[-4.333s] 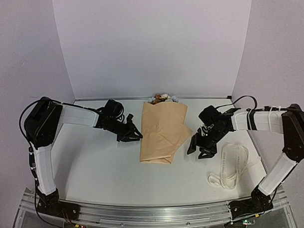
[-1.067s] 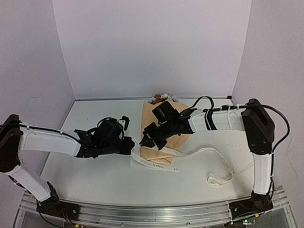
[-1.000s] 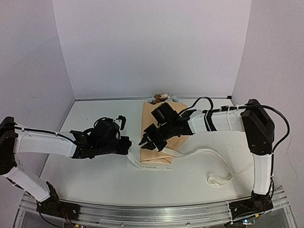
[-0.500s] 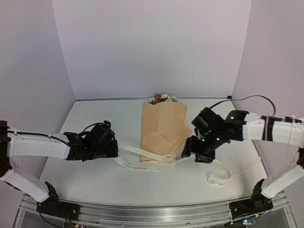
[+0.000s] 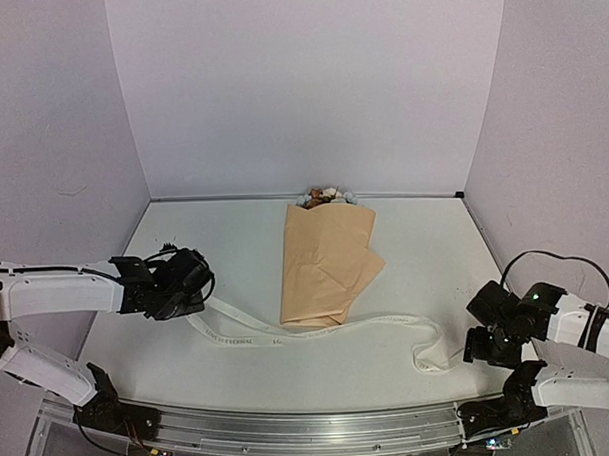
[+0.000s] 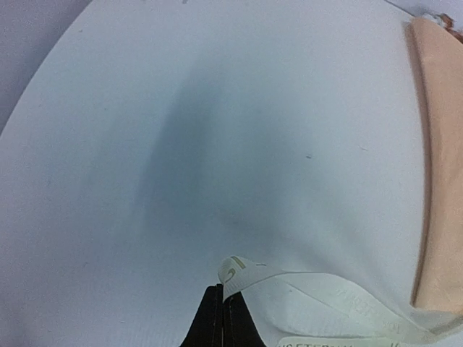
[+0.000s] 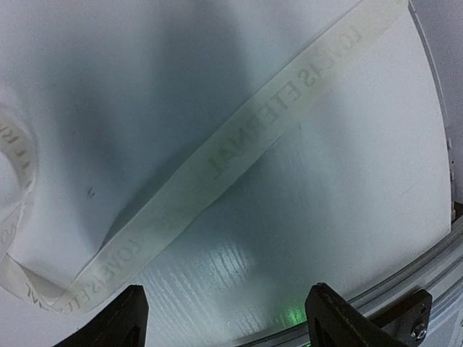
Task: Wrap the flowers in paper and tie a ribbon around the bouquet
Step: Pick up the right side of the ribbon from the center of the board.
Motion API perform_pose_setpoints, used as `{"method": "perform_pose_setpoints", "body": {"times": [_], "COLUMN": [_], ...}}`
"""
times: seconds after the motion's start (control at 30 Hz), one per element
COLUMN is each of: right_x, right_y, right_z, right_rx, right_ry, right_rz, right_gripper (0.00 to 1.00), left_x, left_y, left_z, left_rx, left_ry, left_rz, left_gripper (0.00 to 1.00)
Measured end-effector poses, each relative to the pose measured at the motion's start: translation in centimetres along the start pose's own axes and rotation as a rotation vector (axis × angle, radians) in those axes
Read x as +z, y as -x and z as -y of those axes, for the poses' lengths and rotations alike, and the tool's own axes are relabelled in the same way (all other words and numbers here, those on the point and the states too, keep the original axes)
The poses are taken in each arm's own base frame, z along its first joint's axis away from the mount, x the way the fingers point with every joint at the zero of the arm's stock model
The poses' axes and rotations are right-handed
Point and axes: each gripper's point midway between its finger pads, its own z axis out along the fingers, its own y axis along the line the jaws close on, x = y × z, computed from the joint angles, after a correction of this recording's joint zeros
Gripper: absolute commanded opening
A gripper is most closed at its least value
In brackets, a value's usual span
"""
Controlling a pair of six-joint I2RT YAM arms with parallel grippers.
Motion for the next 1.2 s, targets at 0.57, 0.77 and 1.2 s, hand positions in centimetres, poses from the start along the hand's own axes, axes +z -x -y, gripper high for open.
{"method": "perform_pose_setpoints", "body": {"times": [0.57, 0.77, 1.2], "right_x": [3.4, 3.7, 5.0], "right_y": [0.8, 1.4, 4.6], "right_z": [-1.1, -0.7, -1.1], "right_rx": [0.374, 0.447, 0.515], "right_ry": [0.052, 0.059, 0.040], "right_rz": [-0.160, -0.160, -0.119], "right_gripper": [0.71, 0.66, 0.03], "left_x": [2.5, 2.5, 2.5], "left_y": [0.4, 0.0, 1.9], "left_z": [-3.8, -4.4, -6.9], "left_rx": [-0.081, -0.095, -0.068], "left_ry": [0.194, 0.197, 0.312], "left_rz": [-0.034, -0.035, 0.063], "left_gripper": [0.00, 0.00, 0.00]}}
